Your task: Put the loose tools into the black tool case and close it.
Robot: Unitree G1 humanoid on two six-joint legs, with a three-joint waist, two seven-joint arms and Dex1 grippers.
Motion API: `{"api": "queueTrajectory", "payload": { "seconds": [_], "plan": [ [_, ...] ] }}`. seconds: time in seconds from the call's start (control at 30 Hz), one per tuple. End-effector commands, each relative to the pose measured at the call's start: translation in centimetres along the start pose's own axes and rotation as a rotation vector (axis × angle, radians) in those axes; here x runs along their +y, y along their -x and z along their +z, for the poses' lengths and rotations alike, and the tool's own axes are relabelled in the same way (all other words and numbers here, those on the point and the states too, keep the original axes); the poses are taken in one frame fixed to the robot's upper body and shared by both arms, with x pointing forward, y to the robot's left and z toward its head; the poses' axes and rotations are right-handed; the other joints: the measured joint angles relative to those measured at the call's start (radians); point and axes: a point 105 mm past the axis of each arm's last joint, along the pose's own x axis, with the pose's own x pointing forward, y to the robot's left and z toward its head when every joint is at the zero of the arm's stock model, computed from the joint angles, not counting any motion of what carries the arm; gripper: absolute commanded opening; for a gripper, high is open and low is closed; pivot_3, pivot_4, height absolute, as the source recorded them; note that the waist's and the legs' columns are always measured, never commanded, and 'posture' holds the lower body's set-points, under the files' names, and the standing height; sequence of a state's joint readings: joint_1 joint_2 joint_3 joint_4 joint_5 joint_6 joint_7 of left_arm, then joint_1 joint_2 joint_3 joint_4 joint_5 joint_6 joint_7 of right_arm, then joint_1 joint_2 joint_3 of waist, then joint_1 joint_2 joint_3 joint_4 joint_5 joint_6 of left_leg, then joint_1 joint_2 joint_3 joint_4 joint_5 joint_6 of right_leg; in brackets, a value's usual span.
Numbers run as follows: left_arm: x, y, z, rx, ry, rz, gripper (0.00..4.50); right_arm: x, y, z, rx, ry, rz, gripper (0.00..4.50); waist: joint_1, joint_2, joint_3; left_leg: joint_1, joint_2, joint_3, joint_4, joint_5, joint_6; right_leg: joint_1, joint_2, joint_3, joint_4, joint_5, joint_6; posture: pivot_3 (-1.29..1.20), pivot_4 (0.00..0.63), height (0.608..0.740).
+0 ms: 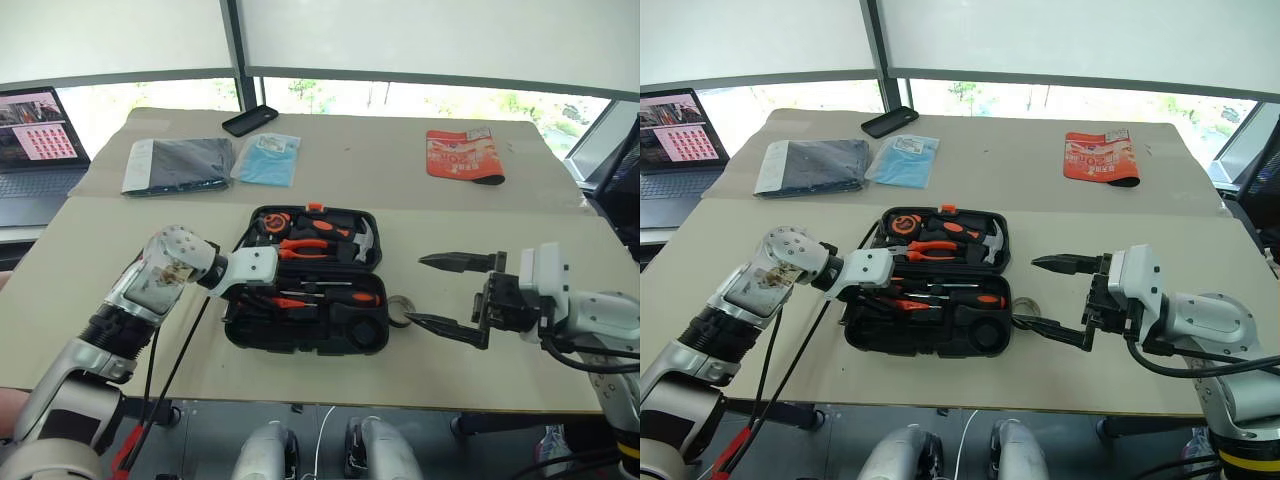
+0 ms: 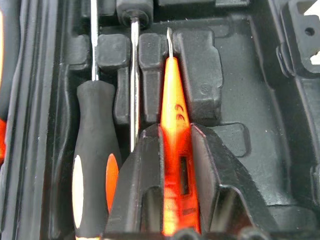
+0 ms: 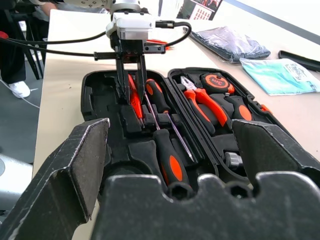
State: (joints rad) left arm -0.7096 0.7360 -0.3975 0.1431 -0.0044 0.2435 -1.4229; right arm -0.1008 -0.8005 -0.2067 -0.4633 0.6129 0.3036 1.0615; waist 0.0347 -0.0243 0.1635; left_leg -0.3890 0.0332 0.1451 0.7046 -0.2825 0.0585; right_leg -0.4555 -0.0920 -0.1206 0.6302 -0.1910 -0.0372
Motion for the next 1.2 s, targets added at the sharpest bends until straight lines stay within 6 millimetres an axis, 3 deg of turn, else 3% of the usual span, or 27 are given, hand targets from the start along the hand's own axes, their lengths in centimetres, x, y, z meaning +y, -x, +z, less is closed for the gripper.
{"api": "queueTrajectory", "payload": {
  "seconds": [0.03, 0.27, 0.47, 0.6, 0.77, 0.8, 0.87, 0.97, 1.2],
  "plan": [
    [-1.0, -1.5, -0.5, 0.025, 0.022, -0.053, 0.43, 0.2, -0.3, 0.9, -0.031, 0.015, 0.017, 4.5, 0.002, 0.0, 0.0, 0.0, 0.0, 0.0, 0.0, 0.0, 0.0, 0.0, 0.0, 0.0, 0.0, 0.0, 0.0, 0.0, 0.15, 0.74],
    [-0.5, -1.2, -0.6, 0.025, 0.037, -0.018, 0.43, 0.3, -0.5, 0.9, -0.035, 0.008, 0.022, 4.5, 0.005, 0.0, 0.0, 0.0, 0.0, 0.0, 0.002, 0.0, 0.001, 0.001, 0.0, 0.0, 0.0, 0.0, 0.001, 0.0, 0.15, 0.74],
    [0.9, 0.7, 1.9, -0.2, -0.004, 0.097, 2.38, 0.6, -0.5, 0.7, -0.035, -0.006, 0.026, 4.5, 0.009, 0.0, 0.0, -0.001, 0.0, -0.001, 0.002, 0.0, 0.001, 0.001, -0.001, 0.0, 0.0, 0.0, 0.001, 0.0, 0.15, 0.74],
    [0.9, 2.5, 3.3, -0.347, -0.011, 0.13, 2.38, 0.7, -0.5, 0.6, -0.032, -0.017, 0.031, 4.5, 0.004, 0.0, 0.0, -0.007, 0.001, -0.003, 0.009, -0.001, 0.003, -0.001, 0.0, -0.002, 0.001, 0.001, 0.002, 0.0, 0.15, 0.74],
    [0.7, 3.1, 3.1, -0.411, 0.01, 0.159, 2.38, 0.8, -0.6, 0.5, -0.031, -0.025, 0.035, 4.5, -0.001, 0.0, 0.0, -0.007, 0.0, -0.003, 0.01, -0.001, 0.003, -0.001, -0.001, -0.001, 0.001, 0.002, 0.003, 0.0, 0.15, 0.74],
    [0.7, 3.2, 3.1, -0.435, 0.015, 0.171, 1.88, 0.8, -0.7, 0.4, -0.032, -0.026, 0.035, 4.5, -0.001, 0.0, 0.0, -0.007, 0.0, -0.003, 0.01, -0.001, 0.003, -0.001, -0.001, -0.001, 0.001, 0.002, 0.003, 0.0, 0.15, 0.74],
    [0.3, 3.1, 2.9, -0.49, 0.017, 0.164, 1.34, 0.8, -0.7, 0.4, -0.032, -0.029, 0.035, 4.5, 0.0, 0.0, 0.0, -0.007, 0.0, -0.003, 0.01, 0.0, 0.002, -0.001, 0.0, -0.001, 0.001, 0.002, 0.003, 0.0, 0.15, 0.74],
    [-0.1, 2.6, 2.2, -0.515, 0.01, 0.168, 0.17, 0.8, -0.7, 0.3, -0.033, -0.031, 0.032, 4.5, 0.001, 0.0, 0.0, -0.007, 0.0, -0.003, 0.01, 0.0, 0.002, -0.001, 0.0, -0.001, 0.001, 0.002, 0.003, 0.0, 0.15, 0.74],
    [-1.2, 0.7, 0.6, -0.476, -0.021, 0.106, 0.03, 0.8, -0.6, 0.1, -0.039, -0.035, 0.023, 4.5, 0.002, 0.0, 0.0, -0.007, 0.0, -0.003, 0.01, -0.001, 0.004, -0.001, -0.001, -0.002, 0.001, 0.002, 0.003, 0.0, 0.15, 0.74]
  ]
}}
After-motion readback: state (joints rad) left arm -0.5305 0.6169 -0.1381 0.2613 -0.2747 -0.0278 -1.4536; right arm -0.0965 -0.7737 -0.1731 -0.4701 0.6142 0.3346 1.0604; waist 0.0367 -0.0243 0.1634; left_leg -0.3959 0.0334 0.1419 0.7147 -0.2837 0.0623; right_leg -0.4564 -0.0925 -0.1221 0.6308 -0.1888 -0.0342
